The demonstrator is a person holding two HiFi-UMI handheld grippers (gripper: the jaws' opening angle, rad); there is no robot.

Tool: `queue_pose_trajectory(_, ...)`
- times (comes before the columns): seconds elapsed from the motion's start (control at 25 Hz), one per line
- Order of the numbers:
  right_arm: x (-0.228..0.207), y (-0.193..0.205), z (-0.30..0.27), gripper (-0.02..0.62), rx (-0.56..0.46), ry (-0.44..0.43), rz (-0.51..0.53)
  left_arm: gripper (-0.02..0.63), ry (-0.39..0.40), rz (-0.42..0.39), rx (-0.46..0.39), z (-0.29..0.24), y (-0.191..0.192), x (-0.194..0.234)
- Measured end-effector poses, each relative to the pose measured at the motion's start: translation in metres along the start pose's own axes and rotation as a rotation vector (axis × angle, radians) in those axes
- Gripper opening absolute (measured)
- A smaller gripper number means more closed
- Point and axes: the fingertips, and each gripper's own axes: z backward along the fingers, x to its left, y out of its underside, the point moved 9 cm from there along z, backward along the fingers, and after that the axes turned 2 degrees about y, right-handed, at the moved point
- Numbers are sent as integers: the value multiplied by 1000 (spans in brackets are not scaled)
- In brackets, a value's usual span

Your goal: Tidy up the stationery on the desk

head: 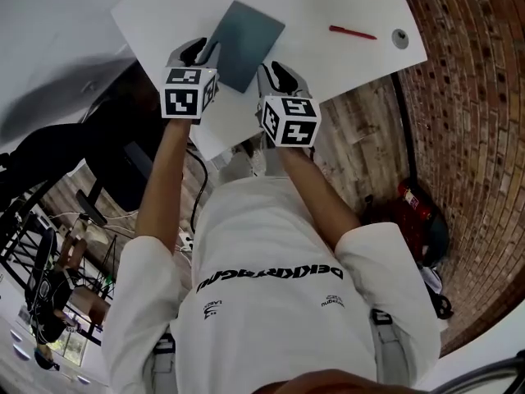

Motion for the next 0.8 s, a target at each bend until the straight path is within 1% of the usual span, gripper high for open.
queue_pose_trajectory(0.24,-11,14,-34,103,60,36,-63,104,34,42,65,-37,10,25)
queue_pose_trajectory(0.44,-18,18,-51,103,104,54,-79,104,61,56,116,-59,14,36)
queue_pose_trajectory(0.64,-18,27,-63,104,145,57,-124,104,81,91,148,-75,17,46)
queue_pose_trajectory(0.8,-24,35,-73,107,180,85,-147,104,117,128,173,-89,22,46)
